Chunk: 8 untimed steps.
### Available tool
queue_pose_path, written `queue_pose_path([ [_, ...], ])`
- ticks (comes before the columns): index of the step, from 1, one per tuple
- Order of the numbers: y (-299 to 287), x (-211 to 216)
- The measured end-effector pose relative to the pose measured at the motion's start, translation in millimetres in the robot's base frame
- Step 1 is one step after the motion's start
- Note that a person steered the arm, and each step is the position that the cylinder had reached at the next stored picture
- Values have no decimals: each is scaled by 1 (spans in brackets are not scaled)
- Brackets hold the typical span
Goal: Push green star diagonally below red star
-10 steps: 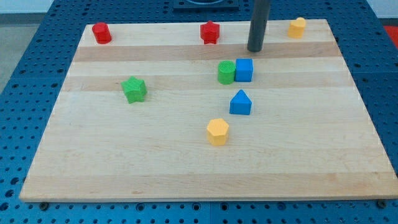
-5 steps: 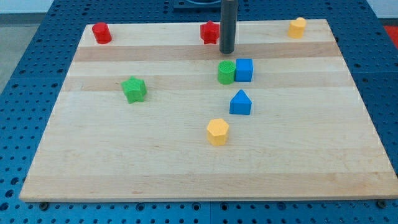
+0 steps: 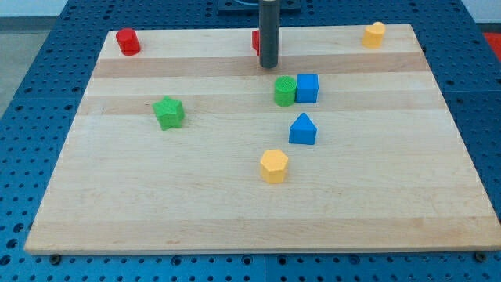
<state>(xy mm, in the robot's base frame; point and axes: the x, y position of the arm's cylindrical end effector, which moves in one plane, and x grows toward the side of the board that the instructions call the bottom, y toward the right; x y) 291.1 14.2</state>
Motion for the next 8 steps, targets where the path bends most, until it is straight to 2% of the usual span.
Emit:
queue_pose_path([
  [3, -29, 0],
  [5, -81, 13],
  [8, -154, 64],
])
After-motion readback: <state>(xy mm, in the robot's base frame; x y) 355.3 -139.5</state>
